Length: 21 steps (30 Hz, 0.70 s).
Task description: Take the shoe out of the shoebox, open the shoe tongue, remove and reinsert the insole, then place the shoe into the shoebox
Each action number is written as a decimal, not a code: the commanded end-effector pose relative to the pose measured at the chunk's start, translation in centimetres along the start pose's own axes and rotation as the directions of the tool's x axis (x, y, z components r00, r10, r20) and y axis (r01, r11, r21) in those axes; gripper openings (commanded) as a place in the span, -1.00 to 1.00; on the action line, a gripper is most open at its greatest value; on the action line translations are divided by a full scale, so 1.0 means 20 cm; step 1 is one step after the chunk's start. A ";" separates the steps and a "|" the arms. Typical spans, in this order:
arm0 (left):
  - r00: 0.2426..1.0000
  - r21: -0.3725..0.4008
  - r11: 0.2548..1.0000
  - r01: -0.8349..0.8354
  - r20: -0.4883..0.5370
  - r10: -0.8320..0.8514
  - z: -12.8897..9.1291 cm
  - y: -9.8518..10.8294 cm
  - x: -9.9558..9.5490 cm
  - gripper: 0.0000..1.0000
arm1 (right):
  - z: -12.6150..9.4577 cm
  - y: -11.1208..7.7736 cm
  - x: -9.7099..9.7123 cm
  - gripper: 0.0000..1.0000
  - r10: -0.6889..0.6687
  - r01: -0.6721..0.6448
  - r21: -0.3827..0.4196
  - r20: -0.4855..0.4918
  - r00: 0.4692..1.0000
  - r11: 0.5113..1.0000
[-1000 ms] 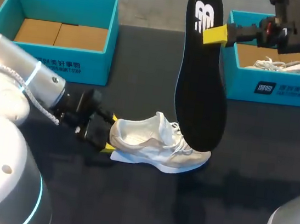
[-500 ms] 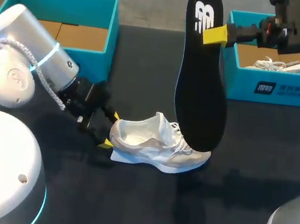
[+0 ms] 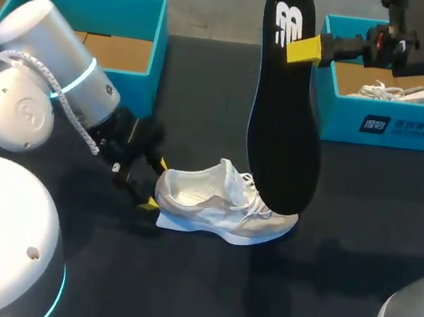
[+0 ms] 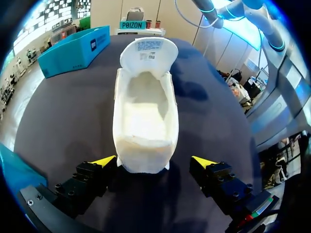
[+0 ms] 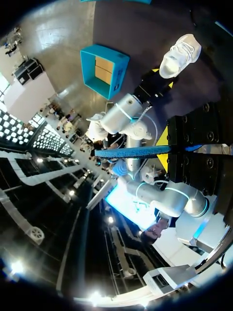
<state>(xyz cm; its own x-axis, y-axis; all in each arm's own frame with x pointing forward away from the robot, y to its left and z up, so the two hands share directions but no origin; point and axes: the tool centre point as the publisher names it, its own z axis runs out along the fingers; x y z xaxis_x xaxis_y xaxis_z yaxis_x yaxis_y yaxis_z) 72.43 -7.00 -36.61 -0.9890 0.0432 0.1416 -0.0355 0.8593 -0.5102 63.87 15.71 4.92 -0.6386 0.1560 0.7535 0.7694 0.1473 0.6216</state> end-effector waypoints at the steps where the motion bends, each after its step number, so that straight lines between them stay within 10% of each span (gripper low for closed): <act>1: 1.000 -0.119 0.993 0.021 0.024 -0.019 -0.05 -0.05 0.03 1.00 | 0.01 0.01 0.00 -1.00 0.002 -0.002 0.005 0.002 1.000 1.000; 21: 0.996 -0.330 0.944 0.010 0.085 0.019 -0.14 -0.15 0.03 1.00 | 0.01 0.01 0.00 -1.00 0.002 -0.002 0.005 0.002 1.000 1.000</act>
<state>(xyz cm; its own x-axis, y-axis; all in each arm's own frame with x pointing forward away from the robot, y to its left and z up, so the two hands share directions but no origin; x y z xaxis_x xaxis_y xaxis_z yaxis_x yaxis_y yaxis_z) 72.56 -7.87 -33.14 -0.9976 0.0179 0.0666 0.0005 0.9676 -0.2525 63.87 15.71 4.93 -0.6386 0.1563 0.7535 0.7694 0.1473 0.6216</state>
